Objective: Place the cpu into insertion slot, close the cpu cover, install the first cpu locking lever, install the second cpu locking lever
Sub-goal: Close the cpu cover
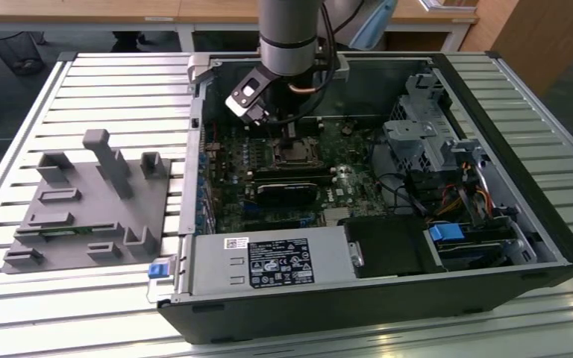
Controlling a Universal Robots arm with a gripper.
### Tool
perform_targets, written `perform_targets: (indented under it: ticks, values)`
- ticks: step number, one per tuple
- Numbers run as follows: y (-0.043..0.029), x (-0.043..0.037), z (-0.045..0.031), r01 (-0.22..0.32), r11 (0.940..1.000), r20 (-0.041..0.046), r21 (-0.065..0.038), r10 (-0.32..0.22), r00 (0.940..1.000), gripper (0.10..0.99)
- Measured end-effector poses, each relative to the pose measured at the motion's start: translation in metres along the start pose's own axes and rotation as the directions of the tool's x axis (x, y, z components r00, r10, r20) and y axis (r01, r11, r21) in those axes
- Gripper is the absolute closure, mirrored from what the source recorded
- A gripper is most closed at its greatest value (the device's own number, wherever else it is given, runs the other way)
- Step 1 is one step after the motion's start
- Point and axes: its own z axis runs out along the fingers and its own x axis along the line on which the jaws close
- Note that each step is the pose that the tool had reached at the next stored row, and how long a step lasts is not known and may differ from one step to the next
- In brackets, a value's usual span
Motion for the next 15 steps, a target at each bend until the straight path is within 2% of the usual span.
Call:
perform_targets:
  ticks: [15]
  values:
    - [-0.0023, 0.0001, 0.0102, 0.001, 1.0, 0.0017, 0.0, -0.001, 1.0, 0.98]
